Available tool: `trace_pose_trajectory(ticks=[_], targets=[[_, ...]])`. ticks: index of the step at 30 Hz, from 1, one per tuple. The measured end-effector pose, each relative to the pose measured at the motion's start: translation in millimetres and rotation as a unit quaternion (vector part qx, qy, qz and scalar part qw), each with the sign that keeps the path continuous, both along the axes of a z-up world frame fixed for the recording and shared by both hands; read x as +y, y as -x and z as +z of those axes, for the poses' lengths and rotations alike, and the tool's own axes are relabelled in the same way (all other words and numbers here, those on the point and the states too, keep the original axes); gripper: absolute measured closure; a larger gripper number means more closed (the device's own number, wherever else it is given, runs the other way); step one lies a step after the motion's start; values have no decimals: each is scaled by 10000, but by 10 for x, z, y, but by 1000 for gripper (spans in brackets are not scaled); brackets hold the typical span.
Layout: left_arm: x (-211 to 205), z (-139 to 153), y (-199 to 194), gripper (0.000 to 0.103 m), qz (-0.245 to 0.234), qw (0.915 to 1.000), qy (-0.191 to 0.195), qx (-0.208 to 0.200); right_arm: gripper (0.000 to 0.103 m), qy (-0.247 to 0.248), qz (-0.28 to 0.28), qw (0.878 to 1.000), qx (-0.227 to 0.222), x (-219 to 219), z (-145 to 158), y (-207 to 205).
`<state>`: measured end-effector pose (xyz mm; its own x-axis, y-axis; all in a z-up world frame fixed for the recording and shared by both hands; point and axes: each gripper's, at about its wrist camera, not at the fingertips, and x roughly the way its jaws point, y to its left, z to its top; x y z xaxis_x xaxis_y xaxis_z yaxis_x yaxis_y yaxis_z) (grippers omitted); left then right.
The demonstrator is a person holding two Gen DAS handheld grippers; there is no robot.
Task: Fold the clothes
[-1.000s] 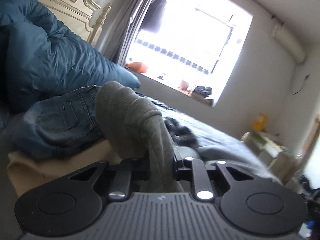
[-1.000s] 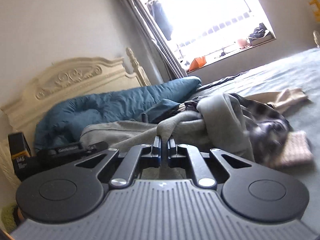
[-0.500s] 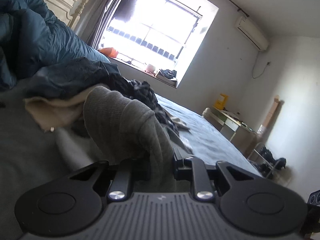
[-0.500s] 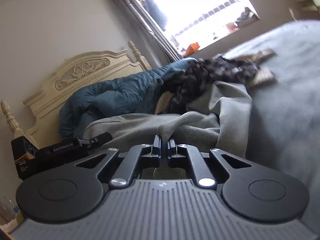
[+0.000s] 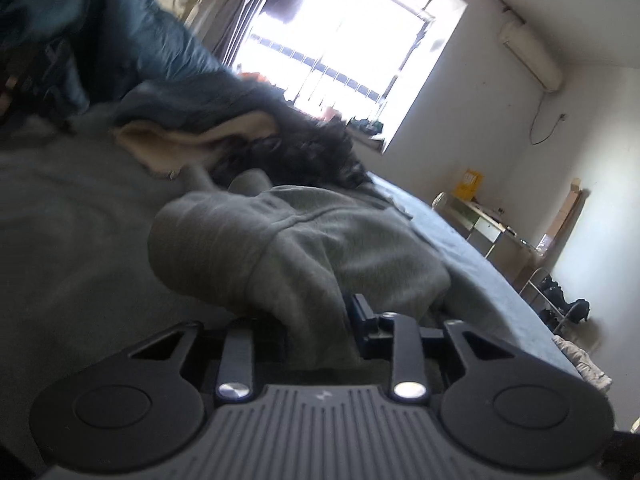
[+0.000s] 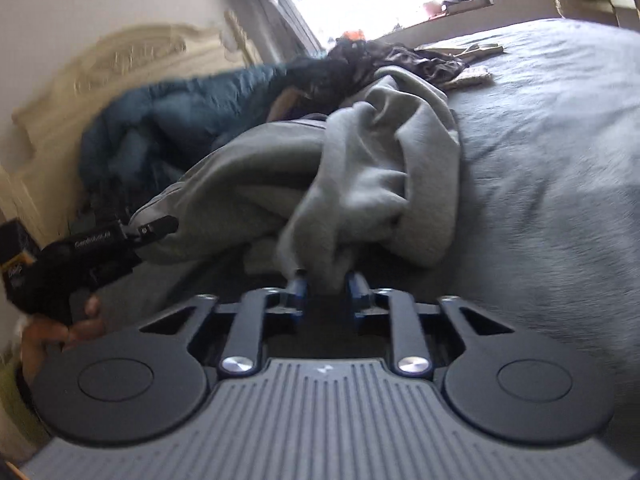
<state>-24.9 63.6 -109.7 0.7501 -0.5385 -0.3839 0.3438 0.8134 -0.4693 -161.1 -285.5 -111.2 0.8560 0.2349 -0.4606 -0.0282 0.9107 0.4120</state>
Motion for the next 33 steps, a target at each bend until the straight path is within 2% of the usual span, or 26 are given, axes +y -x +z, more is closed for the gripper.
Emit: trace_pose_trajectory(ticks=[1, 2, 4, 6, 7, 9, 11, 16, 18, 22, 24, 25, 27, 28, 29, 30, 33], targets=[[49, -18, 3, 56, -29, 10000, 7, 34, 64, 58, 8, 10000, 59, -43, 64, 36], [96, -30, 13, 54, -66, 10000, 2, 47, 56, 63, 16, 9999, 110, -99, 132, 76], [199, -38, 67, 45, -64, 10000, -48, -39, 53, -68, 1, 9999, 93, -238, 280, 114], [288, -45, 136, 43, -100, 9998, -68, -129, 44, -232, -26, 9997, 38, -387, 435, 73], [320, -46, 169, 42, -86, 9998, -71, -150, 41, -304, -42, 9995, -2, -451, 488, -46], [387, -36, 231, 38, 10, 9997, -112, -233, 27, -447, -73, 9989, -82, -577, 592, -283], [415, 8, 290, 35, 232, 9987, -223, -405, 21, -534, -138, 9984, -90, -693, 619, -667], [550, 157, 315, 32, 520, 9964, -81, -670, 21, -982, -341, 9945, 147, -1037, 414, -1866], [491, 202, 259, 28, 344, 9962, -182, -785, 21, -972, -563, 9929, 384, -1137, 326, -2326], [165, 216, 34, 24, -284, 9953, -381, -839, 21, -1069, -463, 9869, 1120, -1197, 38, -3077], [-33, 153, -84, 23, -449, 9944, -415, -859, 21, -1294, -288, 9804, 1460, -1158, -114, -3292], [-131, 108, -139, 24, -487, 9941, -474, -848, 24, -1322, -69, 9790, 1549, -1112, -155, -3343], [-296, 37, -206, 26, -405, 9935, -642, -845, 65, -1147, 156, 9811, 1554, -1003, -169, -3331], [-357, 15, -227, 28, -352, 9931, -719, -851, 74, -1029, 226, 9833, 1484, -967, -140, -3274], [-391, 6, -236, 29, -315, 9929, -772, -853, 91, -911, 296, 9853, 1415, -932, -111, -3216], [-415, 2, -242, 32, -286, 9926, -814, -853, 96, -831, 319, 9875, 1298, -929, -66, -3138], [-425, 7, -237, 33, -258, 9928, -838, -813, 97, -786, 133, 9943, 713, -1101, 146, -2768]])
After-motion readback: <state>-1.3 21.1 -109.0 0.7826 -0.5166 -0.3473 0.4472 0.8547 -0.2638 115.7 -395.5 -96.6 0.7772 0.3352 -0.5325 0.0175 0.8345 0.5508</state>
